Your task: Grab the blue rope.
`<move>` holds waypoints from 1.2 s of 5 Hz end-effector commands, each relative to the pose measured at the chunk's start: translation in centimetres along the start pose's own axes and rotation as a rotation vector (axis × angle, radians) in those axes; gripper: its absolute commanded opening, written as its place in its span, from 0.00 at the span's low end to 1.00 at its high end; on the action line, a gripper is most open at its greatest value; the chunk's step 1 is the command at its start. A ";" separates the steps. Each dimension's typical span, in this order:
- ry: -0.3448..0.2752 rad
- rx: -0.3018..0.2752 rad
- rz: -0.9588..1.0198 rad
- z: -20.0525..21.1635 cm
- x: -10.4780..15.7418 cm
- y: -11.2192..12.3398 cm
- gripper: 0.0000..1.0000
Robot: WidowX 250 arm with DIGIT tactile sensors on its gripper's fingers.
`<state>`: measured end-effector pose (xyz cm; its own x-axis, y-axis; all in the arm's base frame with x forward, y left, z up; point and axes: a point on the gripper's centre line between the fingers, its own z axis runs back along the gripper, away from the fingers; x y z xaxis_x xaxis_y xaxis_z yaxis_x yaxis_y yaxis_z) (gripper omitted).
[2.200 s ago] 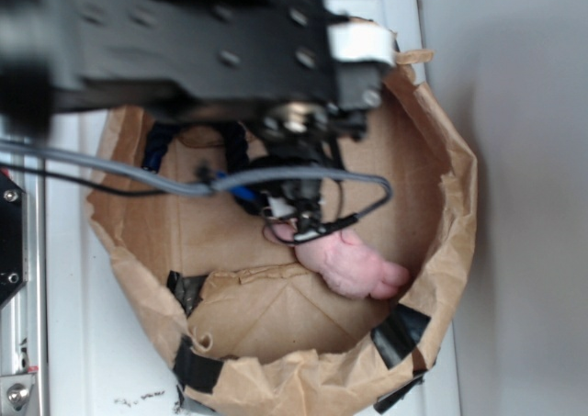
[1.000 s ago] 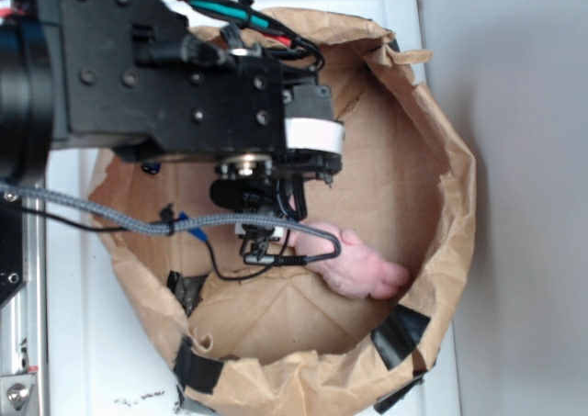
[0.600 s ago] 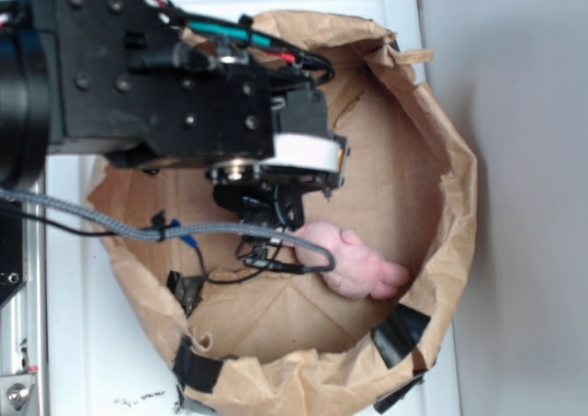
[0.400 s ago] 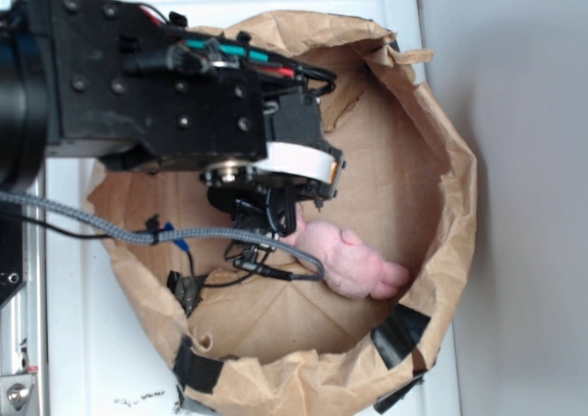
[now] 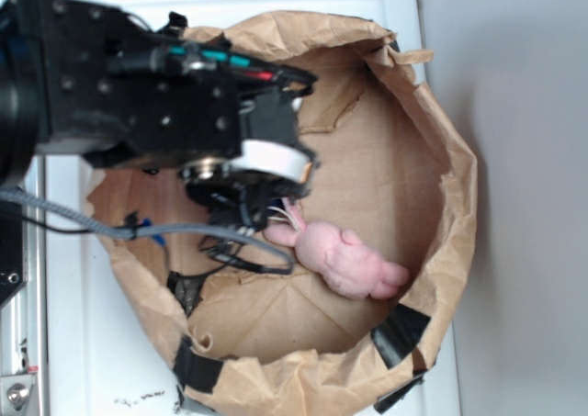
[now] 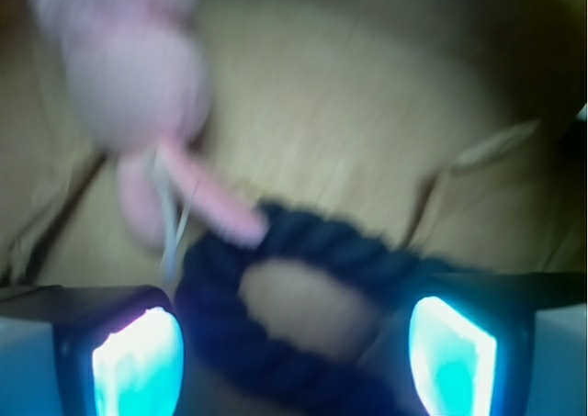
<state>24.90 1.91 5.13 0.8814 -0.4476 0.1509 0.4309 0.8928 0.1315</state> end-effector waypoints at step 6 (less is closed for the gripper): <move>-0.022 -0.143 -0.037 -2.4 1.4 -0.5 1.00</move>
<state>26.29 0.86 2.58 0.8705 -0.4661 0.1581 0.4723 0.8814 -0.0020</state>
